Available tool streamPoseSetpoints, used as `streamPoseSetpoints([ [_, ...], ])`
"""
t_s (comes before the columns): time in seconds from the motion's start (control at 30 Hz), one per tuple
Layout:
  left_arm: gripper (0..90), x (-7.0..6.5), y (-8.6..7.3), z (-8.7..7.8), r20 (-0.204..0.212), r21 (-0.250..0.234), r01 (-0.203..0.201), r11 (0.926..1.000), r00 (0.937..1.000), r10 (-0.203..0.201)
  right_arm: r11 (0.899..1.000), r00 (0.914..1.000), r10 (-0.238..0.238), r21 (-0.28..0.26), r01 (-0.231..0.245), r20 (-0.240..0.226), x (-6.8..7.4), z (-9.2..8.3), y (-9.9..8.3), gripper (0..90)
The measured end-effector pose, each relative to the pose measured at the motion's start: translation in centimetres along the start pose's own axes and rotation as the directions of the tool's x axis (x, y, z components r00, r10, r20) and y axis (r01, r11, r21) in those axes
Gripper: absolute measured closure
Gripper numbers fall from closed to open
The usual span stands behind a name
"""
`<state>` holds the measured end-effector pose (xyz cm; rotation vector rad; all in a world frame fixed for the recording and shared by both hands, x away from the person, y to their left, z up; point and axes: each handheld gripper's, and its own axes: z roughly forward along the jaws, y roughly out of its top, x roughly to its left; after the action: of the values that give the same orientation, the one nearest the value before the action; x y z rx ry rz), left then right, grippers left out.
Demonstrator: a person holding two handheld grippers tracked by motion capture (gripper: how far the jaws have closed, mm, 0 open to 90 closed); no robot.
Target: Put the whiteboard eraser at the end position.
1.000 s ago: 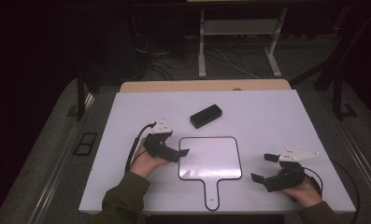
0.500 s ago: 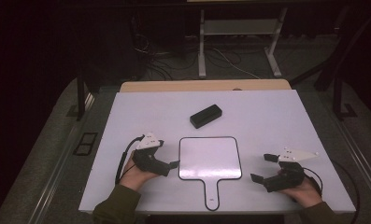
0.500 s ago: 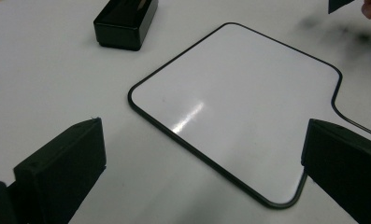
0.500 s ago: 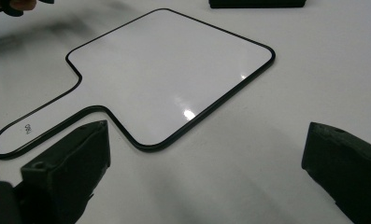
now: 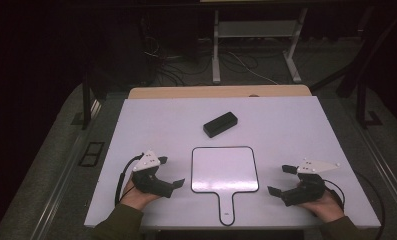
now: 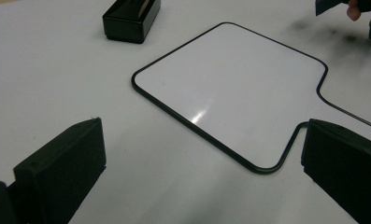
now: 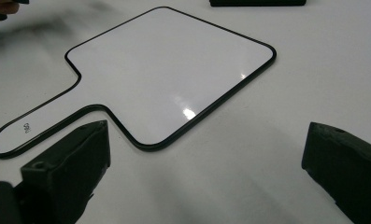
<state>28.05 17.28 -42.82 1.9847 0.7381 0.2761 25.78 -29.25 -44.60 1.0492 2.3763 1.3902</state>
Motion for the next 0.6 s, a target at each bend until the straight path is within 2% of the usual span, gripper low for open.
streamPoseSetpoints([
  [0.17, 0.0, -0.02, -0.51, -0.49, -0.010, -0.010, 0.009, 0.9999, 0.9999, -0.009, 1.000, 1.0000, 0.001, 0.001, -0.001, 0.001, 0.01, 0.01, -0.01, 0.3],
  [0.4, 0.0, 0.34, -0.99, -0.64, -0.002, -0.026, 0.025, 0.9994, 0.9997, -0.025, 1.000, 1.0000, 0.000, 0.002, 0.000, 0.001, 0.04, 0.04, 0.00, 0.3],
  [0.6, 0.0, 0.25, -1.04, -0.42, 0.003, -0.007, 0.012, 0.9999, 0.9999, -0.012, 1.000, 1.0000, 0.001, 0.003, -0.001, 0.002, 0.03, 0.04, -0.01, 0.3],
])
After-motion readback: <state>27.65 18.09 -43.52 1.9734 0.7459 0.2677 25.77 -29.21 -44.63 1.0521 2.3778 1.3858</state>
